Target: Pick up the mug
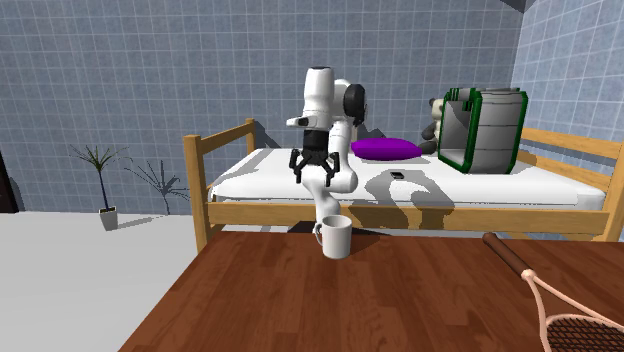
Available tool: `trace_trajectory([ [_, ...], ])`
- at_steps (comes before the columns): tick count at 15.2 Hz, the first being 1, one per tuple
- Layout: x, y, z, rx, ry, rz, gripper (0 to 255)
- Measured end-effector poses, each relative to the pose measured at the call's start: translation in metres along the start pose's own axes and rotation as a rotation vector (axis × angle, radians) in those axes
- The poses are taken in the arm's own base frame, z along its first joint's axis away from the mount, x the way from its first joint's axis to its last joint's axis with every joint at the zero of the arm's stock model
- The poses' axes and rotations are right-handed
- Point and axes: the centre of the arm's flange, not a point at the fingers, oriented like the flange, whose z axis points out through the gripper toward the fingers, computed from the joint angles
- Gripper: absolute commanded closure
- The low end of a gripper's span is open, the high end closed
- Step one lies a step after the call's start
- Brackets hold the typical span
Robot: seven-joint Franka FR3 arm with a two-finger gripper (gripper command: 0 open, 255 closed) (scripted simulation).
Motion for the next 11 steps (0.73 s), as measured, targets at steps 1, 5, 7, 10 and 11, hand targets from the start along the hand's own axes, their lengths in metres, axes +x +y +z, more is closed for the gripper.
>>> trace_trajectory([
  [1, 0.001, -0.011, 0.007, -0.006, -0.003, 0.004, 0],
  [5, 0.013, -0.059, 0.036, -0.031, -0.012, 0.018, 0],
  [7, 0.019, -0.081, 0.05, -0.044, -0.017, 0.026, 0],
  [10, 0.028, -0.115, 0.074, -0.062, -0.025, 0.037, 0],
  [11, 0.031, -0.128, 0.081, -0.067, -0.027, 0.04, 0],
])
